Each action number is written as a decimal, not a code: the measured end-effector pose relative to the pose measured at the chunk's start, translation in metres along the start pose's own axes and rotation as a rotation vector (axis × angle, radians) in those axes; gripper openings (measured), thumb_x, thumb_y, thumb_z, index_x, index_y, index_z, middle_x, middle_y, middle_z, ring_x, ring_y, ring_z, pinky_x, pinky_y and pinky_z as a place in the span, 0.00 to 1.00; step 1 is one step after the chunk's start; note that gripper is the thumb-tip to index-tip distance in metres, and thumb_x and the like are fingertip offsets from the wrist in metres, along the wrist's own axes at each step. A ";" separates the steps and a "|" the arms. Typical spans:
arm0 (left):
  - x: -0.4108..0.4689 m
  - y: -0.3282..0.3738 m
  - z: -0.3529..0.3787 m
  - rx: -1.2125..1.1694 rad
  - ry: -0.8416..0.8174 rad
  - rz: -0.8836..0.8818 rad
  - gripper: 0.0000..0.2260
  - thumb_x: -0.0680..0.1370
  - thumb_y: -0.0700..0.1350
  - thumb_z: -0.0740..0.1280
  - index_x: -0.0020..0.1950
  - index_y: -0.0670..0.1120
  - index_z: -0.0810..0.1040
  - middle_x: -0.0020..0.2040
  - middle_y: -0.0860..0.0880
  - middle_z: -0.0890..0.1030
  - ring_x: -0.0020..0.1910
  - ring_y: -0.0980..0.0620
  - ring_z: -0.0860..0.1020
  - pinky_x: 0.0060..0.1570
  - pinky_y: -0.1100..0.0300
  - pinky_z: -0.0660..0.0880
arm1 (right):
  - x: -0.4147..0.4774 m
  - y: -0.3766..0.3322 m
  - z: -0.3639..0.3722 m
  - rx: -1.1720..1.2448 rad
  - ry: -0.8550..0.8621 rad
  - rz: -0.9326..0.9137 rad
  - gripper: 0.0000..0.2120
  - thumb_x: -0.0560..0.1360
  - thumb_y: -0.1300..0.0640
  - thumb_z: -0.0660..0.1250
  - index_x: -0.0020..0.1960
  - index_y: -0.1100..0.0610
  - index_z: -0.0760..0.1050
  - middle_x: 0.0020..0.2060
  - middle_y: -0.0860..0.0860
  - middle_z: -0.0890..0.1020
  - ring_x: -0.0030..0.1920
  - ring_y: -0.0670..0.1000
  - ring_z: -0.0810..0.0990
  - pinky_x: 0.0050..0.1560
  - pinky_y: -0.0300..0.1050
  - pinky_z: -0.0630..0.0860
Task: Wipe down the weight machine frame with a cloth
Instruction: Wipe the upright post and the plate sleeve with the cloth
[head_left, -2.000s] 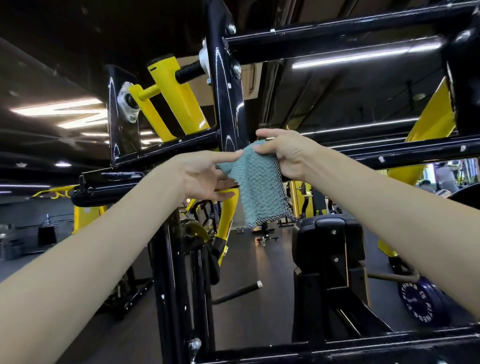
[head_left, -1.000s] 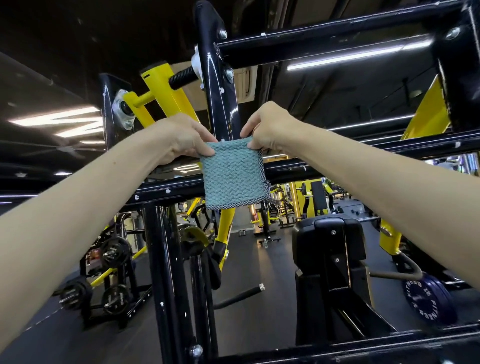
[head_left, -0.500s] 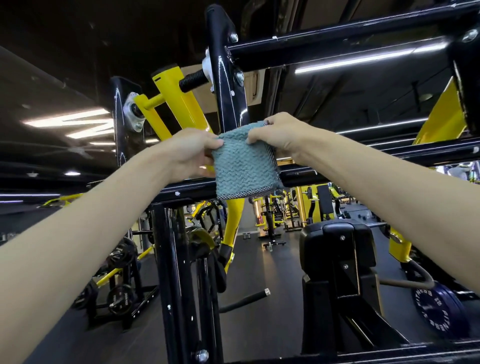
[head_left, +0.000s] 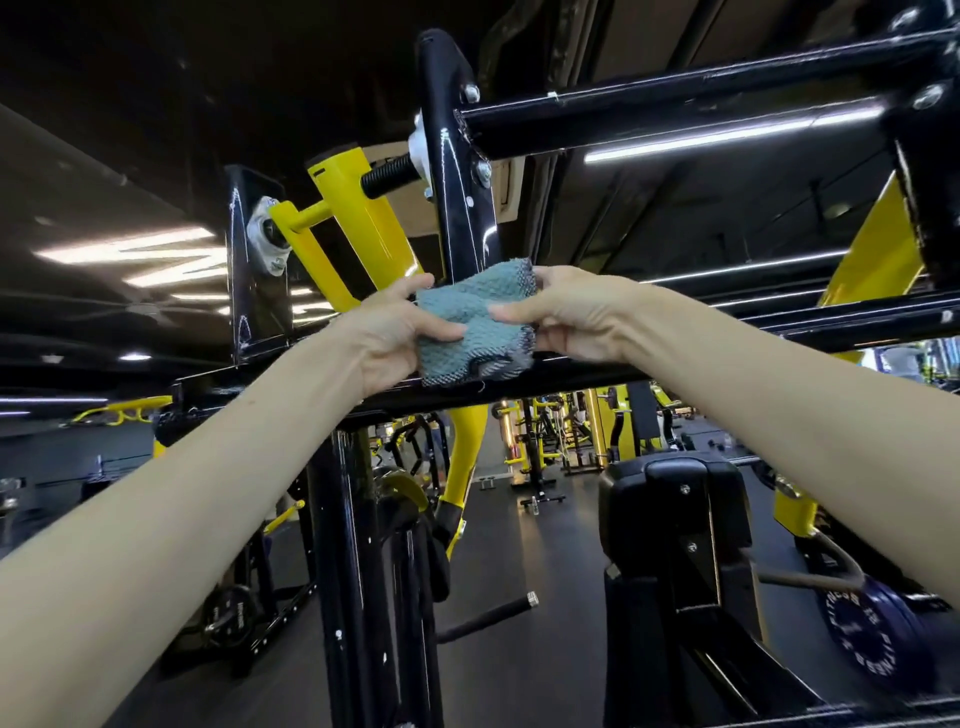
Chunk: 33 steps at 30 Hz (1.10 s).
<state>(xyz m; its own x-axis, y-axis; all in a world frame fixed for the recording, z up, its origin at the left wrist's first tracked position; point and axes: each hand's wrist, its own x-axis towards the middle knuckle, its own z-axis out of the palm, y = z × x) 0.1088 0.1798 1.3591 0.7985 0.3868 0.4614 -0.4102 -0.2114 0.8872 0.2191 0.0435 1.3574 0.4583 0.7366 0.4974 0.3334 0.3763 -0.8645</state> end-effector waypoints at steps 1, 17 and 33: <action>0.001 0.002 -0.004 -0.005 0.003 0.053 0.38 0.70 0.23 0.64 0.75 0.50 0.61 0.64 0.42 0.75 0.53 0.43 0.80 0.37 0.52 0.81 | -0.002 0.000 0.000 -0.016 -0.036 -0.039 0.20 0.72 0.76 0.65 0.62 0.62 0.72 0.53 0.57 0.81 0.49 0.55 0.82 0.39 0.46 0.83; -0.021 0.013 -0.062 0.196 -0.247 0.338 0.20 0.74 0.26 0.60 0.29 0.43 0.82 0.51 0.44 0.84 0.50 0.48 0.83 0.37 0.60 0.80 | -0.005 -0.008 0.017 -0.297 -0.018 -0.329 0.15 0.76 0.75 0.60 0.38 0.57 0.71 0.42 0.57 0.81 0.43 0.54 0.82 0.40 0.45 0.82; -0.027 0.010 -0.061 -0.245 -0.372 0.109 0.10 0.77 0.35 0.57 0.39 0.42 0.75 0.46 0.39 0.80 0.36 0.46 0.82 0.30 0.61 0.79 | -0.034 -0.003 0.051 0.232 0.045 -0.137 0.16 0.78 0.69 0.52 0.42 0.61 0.76 0.40 0.58 0.83 0.41 0.56 0.84 0.45 0.48 0.83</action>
<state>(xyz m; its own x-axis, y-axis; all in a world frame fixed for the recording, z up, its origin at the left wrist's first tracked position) 0.0562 0.2219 1.3565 0.8302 0.0160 0.5573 -0.5574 0.0032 0.8303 0.1605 0.0455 1.3396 0.4601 0.6463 0.6088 0.1991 0.5931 -0.7801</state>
